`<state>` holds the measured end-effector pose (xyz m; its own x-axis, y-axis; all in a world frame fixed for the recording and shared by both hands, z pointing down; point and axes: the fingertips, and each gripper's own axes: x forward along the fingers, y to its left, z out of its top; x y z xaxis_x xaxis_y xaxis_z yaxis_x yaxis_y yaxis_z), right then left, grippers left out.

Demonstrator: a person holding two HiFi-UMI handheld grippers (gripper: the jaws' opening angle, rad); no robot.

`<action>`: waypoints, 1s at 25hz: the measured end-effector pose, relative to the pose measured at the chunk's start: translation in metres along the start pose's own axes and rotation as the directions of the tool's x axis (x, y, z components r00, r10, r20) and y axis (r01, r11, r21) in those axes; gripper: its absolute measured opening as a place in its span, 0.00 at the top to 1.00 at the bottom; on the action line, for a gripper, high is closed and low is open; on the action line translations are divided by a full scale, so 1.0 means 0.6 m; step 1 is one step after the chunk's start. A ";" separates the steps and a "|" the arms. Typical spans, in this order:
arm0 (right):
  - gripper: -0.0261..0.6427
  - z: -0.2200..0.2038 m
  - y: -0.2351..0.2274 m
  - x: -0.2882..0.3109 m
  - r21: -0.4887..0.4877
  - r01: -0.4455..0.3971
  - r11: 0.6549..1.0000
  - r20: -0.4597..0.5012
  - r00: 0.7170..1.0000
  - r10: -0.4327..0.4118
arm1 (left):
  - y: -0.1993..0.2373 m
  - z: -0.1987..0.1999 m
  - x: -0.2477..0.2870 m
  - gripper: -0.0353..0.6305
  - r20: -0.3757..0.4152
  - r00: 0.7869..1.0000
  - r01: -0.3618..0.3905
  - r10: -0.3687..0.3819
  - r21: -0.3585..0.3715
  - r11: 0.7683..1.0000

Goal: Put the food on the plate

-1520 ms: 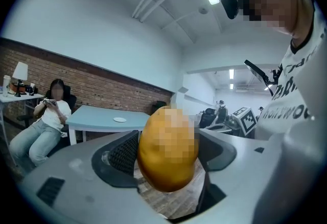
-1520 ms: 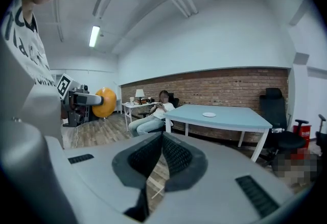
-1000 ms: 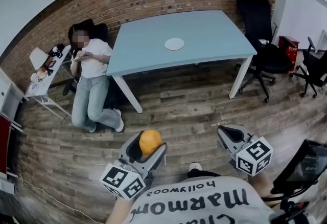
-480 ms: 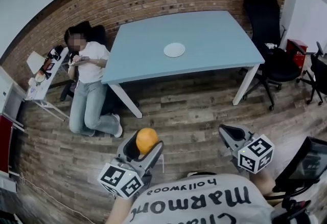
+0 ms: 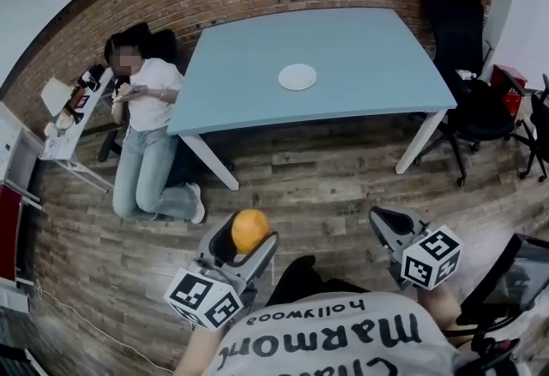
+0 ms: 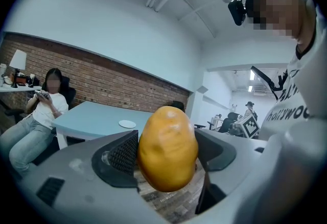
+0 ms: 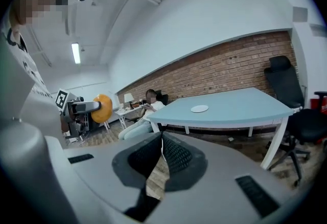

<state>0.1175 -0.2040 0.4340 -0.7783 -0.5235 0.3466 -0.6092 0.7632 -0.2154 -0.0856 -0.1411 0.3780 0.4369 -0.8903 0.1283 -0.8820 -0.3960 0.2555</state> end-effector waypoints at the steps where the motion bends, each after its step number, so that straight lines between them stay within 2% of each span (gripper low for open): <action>1: 0.94 -0.001 -0.002 0.007 0.008 -0.002 1.000 -0.004 1.000 0.002 | 0.005 -0.001 0.006 0.44 -0.008 1.000 0.003 -0.003 -0.004 1.000; 6: 0.94 0.013 -0.031 0.046 0.020 0.008 1.000 -0.001 1.000 -0.008 | 0.047 0.002 0.056 0.44 -0.010 1.000 0.019 -0.019 -0.017 1.000; 10: 0.94 0.050 -0.055 0.084 0.018 -0.002 1.000 0.007 1.000 0.002 | 0.091 0.015 0.112 0.44 -0.013 0.999 0.043 -0.043 -0.049 0.998; 13: 0.94 0.086 -0.082 0.117 0.000 0.008 1.000 0.007 1.000 -0.008 | 0.123 0.048 0.155 0.44 -0.007 0.998 0.058 -0.059 -0.038 0.998; 25: 0.94 0.177 -0.147 0.263 0.040 0.054 0.998 0.031 0.998 -0.056 | 0.252 0.134 0.275 0.44 -0.029 0.993 0.113 -0.114 -0.009 0.994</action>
<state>0.0323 -0.3943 0.4111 -0.7477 -0.5767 0.3293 -0.6562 0.7178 -0.2328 -0.1612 -0.3662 0.3610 0.5393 -0.8326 0.1264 -0.8250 -0.4924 0.2773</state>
